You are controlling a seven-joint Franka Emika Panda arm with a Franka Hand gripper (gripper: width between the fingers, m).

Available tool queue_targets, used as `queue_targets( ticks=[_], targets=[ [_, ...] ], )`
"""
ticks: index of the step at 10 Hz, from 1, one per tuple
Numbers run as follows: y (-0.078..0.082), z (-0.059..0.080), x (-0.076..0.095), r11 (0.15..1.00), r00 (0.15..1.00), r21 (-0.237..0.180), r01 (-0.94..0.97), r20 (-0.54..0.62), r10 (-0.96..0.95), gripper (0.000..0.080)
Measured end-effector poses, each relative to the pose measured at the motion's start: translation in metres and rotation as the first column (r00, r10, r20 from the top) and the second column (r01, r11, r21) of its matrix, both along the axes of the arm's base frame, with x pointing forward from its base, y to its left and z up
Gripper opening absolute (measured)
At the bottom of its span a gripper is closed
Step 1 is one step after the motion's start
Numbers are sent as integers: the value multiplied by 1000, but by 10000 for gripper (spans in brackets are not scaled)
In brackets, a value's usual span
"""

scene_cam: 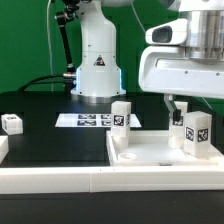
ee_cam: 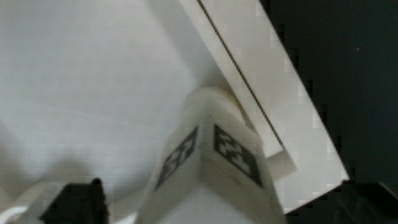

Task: Assemble square table

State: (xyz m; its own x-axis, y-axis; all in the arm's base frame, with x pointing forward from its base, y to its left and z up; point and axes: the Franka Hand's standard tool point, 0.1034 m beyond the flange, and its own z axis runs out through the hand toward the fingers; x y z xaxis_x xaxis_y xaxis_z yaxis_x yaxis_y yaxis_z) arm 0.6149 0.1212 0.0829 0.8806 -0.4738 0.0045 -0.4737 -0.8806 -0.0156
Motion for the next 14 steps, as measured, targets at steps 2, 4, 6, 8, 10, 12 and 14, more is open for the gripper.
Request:
queue_targets(
  ticks=[2, 4, 6, 8, 10, 12, 14],
  targets=[
    [2, 0, 0, 980, 980, -9, -200, 3, 200, 649],
    [0, 1, 1, 929, 929, -11, -371, 4, 371, 649],
    [-3, 1, 1, 876, 876, -13, -483, 4, 483, 649],
    [-3, 1, 1, 829, 829, -17, -559, 2, 559, 649],
    [-4, 1, 1, 799, 799, -24, -601, -3, 601, 649],
    [-1, 2, 2, 817, 817, -20, -576, -7, 576, 399],
    [-2, 2, 2, 833, 833, -20, -553, -7, 553, 290]
  ],
)
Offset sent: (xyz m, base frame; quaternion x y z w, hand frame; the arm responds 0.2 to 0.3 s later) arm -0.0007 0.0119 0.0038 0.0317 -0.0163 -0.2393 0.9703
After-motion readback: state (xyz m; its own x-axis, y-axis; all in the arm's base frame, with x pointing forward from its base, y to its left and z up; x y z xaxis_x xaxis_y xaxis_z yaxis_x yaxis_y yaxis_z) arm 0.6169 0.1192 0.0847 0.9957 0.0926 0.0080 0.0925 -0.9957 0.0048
